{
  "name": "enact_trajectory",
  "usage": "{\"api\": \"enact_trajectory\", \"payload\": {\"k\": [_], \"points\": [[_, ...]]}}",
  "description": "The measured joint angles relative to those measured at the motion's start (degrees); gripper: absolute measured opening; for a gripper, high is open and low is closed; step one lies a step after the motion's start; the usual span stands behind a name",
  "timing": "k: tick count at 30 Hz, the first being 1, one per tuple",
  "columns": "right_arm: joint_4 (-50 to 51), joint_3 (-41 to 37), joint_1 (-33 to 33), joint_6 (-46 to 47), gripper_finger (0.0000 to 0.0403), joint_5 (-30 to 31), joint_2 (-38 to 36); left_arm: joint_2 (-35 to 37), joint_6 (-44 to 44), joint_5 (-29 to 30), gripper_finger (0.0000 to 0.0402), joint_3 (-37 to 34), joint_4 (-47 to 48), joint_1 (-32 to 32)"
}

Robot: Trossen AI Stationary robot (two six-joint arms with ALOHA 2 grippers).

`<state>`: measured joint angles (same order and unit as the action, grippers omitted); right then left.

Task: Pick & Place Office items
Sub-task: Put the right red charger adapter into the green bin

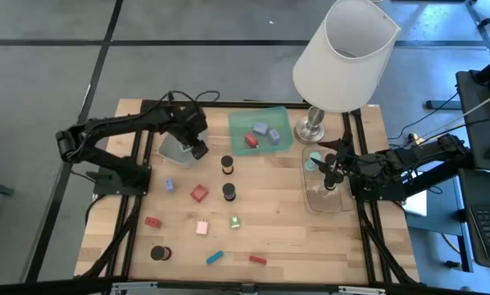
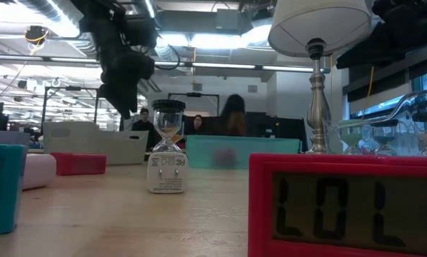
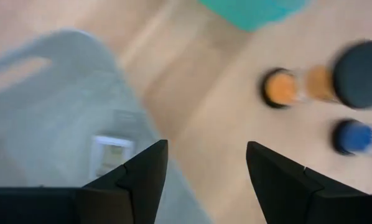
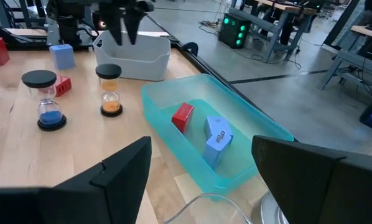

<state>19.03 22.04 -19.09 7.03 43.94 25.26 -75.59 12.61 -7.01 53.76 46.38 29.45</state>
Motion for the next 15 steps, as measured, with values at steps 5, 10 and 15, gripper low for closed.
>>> {"api": "enact_trajectory", "payload": {"k": [5,10,15], "points": [[0.0,0.0,0.0,0.0,0.0283,0.0,0.0,0.0,3.7,-0.2,0.0219,0.0,0.1,-7.9],[0.0,0.0,0.0,0.0,0.0283,0.0,0.0,0.0,8.3,2.7,0.0217,0.0,0.0,-16.2],[0.0,0.0,0.0,0.0,0.0283,0.0,0.0,0.0,13.5,8.8,0.0219,0.0,-0.1,-23.8]]}}
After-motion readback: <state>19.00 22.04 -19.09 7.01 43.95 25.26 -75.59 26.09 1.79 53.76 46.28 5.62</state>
